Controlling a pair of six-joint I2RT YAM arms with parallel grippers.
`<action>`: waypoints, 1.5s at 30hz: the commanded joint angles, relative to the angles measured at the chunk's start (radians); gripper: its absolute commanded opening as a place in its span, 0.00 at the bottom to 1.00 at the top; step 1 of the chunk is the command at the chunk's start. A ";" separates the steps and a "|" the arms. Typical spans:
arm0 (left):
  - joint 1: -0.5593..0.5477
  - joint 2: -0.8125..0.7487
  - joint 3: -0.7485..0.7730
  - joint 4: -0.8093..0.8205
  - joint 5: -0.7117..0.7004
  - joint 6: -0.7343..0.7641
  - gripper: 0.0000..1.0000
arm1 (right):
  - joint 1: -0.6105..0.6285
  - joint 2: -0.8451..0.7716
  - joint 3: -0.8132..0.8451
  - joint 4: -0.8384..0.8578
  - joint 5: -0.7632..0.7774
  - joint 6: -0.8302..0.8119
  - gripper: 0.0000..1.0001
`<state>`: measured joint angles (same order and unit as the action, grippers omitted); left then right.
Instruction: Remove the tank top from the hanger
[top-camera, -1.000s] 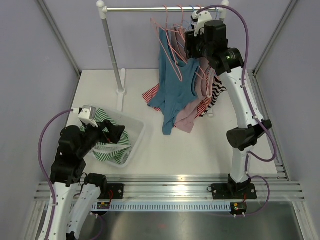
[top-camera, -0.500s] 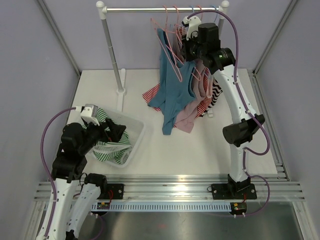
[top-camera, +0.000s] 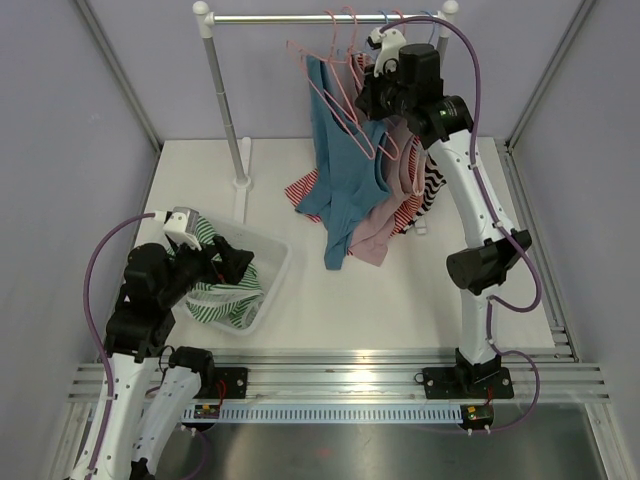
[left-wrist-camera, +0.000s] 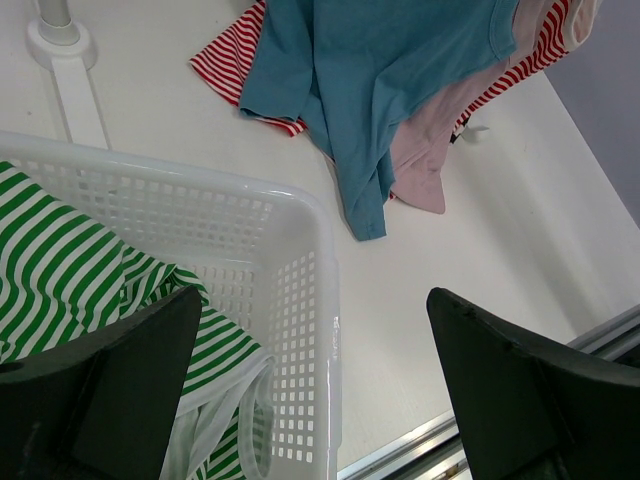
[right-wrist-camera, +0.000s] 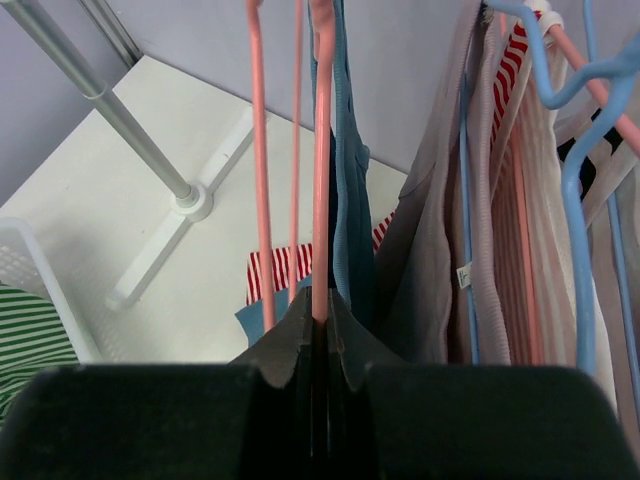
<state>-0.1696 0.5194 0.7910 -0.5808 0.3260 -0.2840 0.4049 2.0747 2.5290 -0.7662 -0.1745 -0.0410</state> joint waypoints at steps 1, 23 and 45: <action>-0.005 0.005 0.008 0.042 0.024 0.016 0.99 | -0.005 -0.114 0.008 0.131 0.029 0.035 0.00; -0.013 -0.001 0.014 0.036 -0.021 -0.006 0.99 | -0.003 -0.593 -0.468 0.160 0.127 0.058 0.00; -0.597 0.491 0.643 -0.030 -0.495 -0.014 0.99 | -0.005 -1.165 -0.796 -0.269 -0.098 0.202 0.00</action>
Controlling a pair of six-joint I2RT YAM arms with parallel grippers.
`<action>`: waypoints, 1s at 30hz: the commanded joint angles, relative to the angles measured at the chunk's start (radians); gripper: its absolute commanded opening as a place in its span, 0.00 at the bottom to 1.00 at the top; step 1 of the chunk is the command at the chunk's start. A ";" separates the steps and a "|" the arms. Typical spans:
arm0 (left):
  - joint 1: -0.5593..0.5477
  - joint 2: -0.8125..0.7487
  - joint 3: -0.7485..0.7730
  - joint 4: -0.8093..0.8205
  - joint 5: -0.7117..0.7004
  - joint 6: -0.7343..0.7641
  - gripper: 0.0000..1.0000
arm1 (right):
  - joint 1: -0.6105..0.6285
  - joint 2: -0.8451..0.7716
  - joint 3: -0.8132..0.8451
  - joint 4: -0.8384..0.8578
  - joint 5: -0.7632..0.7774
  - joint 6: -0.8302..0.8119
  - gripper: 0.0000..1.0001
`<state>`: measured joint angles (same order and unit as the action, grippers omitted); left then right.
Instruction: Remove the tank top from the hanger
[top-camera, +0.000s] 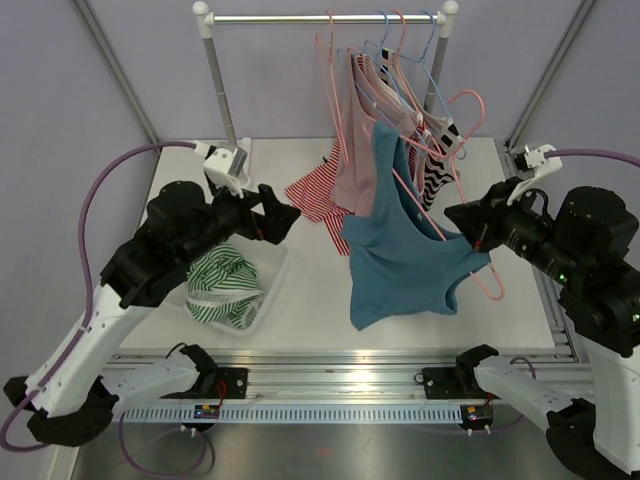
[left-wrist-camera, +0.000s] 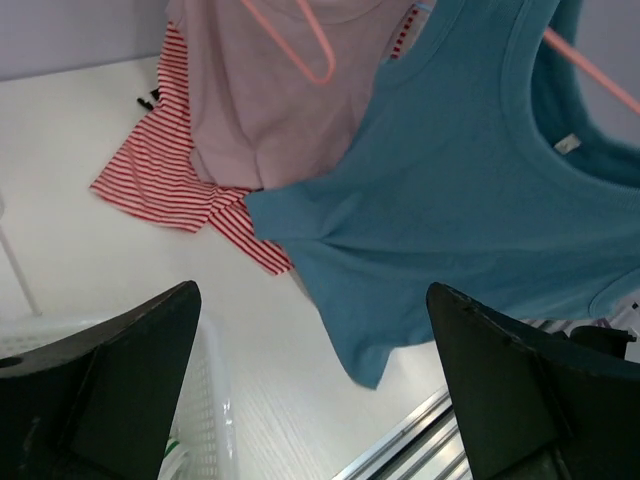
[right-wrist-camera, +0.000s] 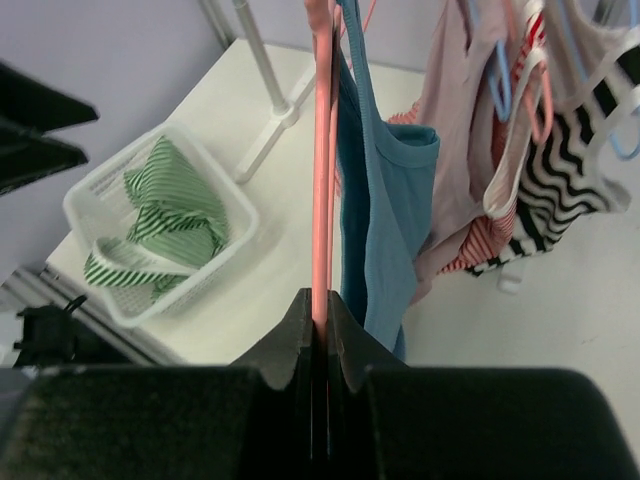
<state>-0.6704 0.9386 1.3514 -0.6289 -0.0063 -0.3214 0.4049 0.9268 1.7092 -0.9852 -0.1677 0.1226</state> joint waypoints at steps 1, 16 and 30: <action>-0.124 0.092 0.109 0.026 -0.176 0.031 0.99 | -0.005 -0.028 0.021 -0.056 -0.127 0.043 0.00; -0.413 0.379 0.296 0.236 -0.240 0.168 0.84 | -0.003 -0.194 -0.118 -0.018 -0.375 0.100 0.00; -0.417 0.358 0.224 0.213 -0.414 0.171 0.00 | -0.005 -0.198 -0.197 0.002 -0.323 0.049 0.00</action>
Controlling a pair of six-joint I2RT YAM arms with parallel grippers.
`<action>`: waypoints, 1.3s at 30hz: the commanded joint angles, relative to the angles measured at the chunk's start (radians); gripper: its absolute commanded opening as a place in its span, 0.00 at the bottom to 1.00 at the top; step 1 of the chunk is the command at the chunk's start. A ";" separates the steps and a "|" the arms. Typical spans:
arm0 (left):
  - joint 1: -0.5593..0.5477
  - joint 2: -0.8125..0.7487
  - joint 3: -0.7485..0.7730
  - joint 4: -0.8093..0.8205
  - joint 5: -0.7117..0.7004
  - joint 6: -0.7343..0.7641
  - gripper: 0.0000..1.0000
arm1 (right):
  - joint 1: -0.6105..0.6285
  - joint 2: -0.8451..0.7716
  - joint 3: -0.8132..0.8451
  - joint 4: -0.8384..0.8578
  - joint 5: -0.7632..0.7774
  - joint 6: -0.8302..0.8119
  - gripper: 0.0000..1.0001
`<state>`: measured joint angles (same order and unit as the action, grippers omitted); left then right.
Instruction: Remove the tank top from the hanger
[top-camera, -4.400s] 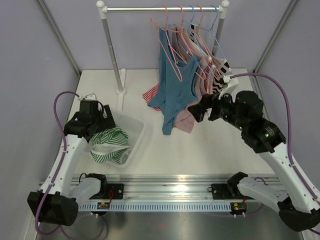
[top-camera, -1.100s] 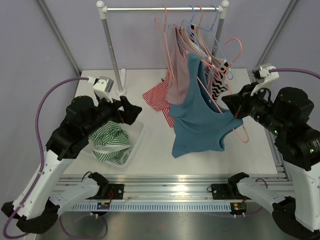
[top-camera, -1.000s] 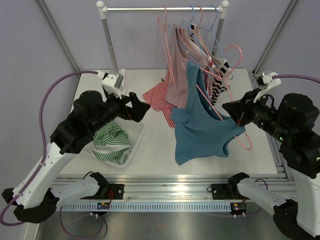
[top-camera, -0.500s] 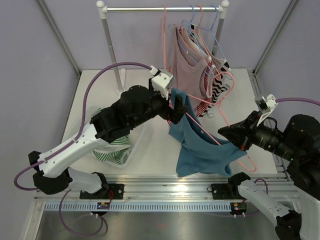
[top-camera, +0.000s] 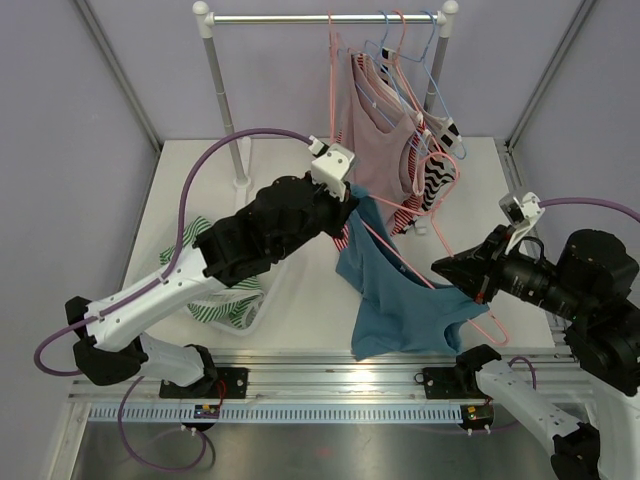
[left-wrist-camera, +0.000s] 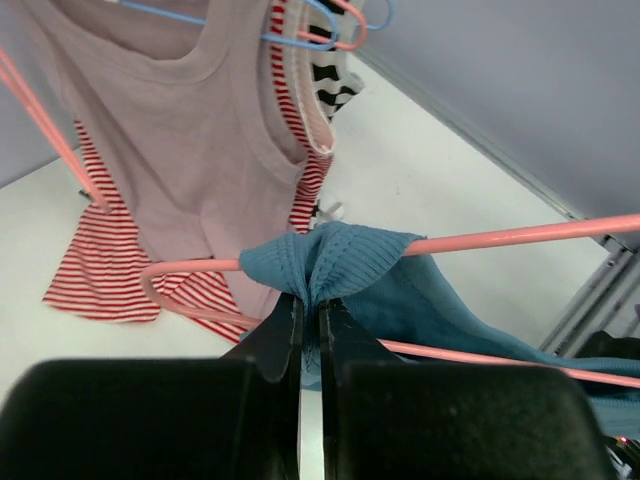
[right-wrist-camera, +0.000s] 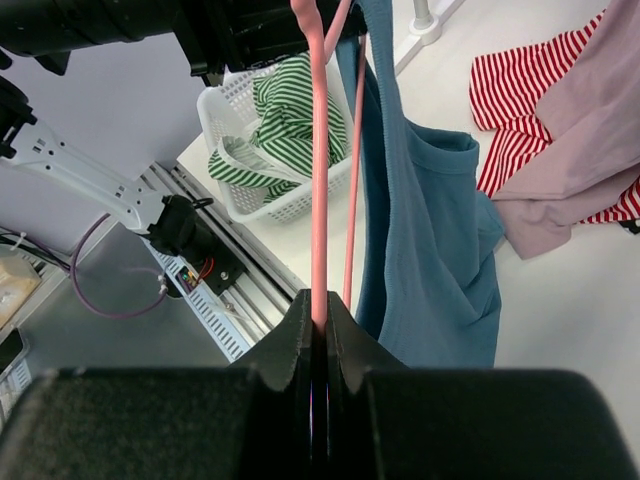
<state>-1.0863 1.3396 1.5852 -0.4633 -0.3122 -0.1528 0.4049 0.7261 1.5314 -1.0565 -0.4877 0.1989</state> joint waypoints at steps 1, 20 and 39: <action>-0.003 -0.046 -0.011 0.037 -0.173 -0.001 0.00 | -0.005 -0.002 -0.037 0.076 -0.002 -0.030 0.00; 0.289 -0.105 -0.050 -0.229 -0.214 -0.370 0.00 | -0.005 -0.151 -0.249 0.217 -0.092 -0.035 0.00; 0.155 -0.250 -0.456 0.219 0.551 -0.263 0.00 | -0.005 -0.289 -0.911 1.718 0.254 0.477 0.00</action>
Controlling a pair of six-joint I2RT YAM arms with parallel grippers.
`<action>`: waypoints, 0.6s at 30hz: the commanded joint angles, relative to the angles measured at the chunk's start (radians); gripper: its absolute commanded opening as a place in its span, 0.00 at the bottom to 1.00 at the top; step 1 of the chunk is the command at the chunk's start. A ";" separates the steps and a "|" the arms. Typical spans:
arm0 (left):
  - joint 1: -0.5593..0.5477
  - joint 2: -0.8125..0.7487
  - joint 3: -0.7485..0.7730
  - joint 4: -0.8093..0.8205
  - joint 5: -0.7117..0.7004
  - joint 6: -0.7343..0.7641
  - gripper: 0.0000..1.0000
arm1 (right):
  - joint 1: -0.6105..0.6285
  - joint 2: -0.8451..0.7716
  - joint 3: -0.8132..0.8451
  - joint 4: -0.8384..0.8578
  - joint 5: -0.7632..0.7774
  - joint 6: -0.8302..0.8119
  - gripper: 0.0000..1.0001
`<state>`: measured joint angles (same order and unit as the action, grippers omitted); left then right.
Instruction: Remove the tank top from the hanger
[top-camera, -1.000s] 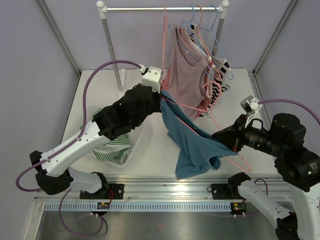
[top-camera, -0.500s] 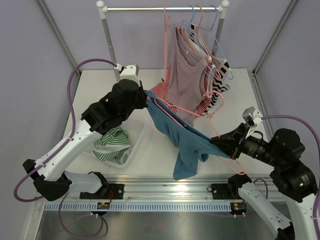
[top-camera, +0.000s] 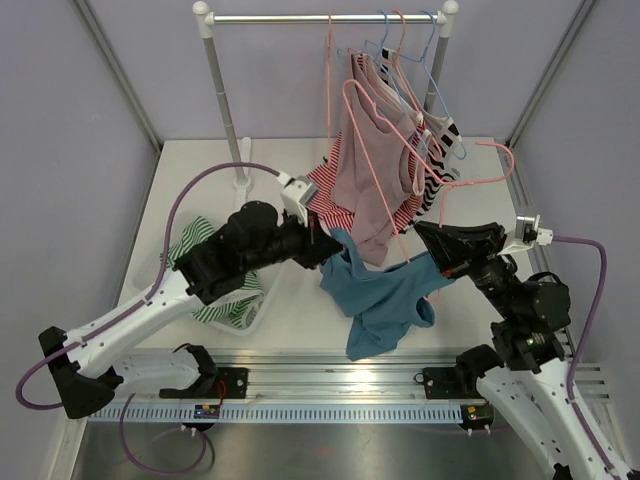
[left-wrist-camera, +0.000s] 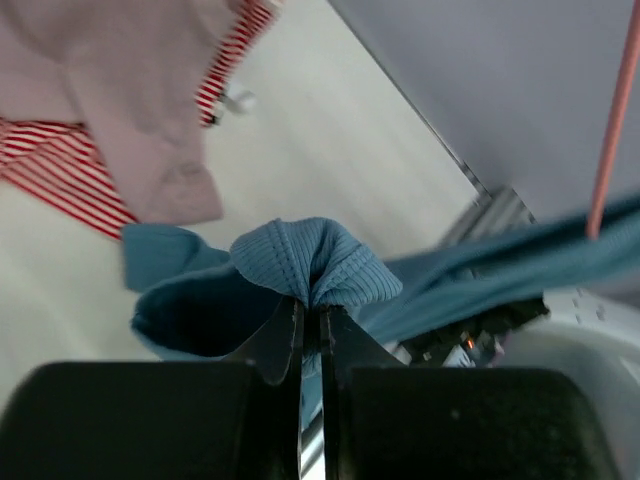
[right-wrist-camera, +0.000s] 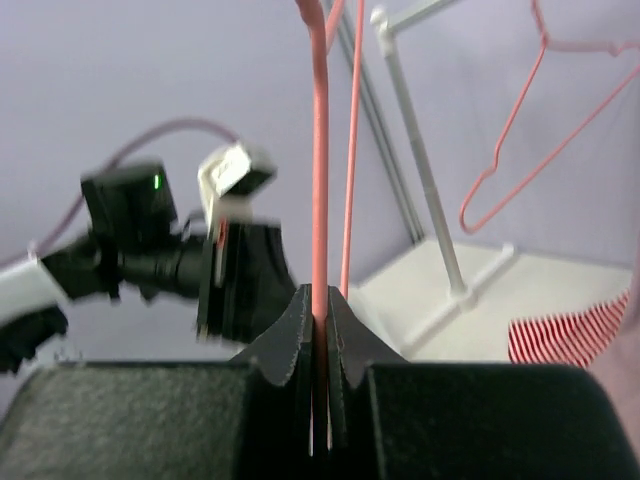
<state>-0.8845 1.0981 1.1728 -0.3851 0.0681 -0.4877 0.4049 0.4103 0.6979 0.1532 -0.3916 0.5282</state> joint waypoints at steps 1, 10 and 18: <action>-0.074 -0.003 -0.080 0.143 0.183 0.084 0.00 | -0.005 0.048 -0.107 0.587 0.180 0.164 0.00; -0.100 0.052 -0.202 0.033 -0.063 0.080 0.00 | -0.005 0.110 -0.157 0.723 0.195 -0.047 0.00; -0.113 0.170 -0.327 -0.049 -0.250 0.011 0.00 | -0.005 0.056 -0.124 0.608 0.385 -0.223 0.00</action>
<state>-0.9874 1.2381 0.8993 -0.4122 -0.0647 -0.4362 0.4049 0.4828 0.5159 0.7204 -0.1238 0.4171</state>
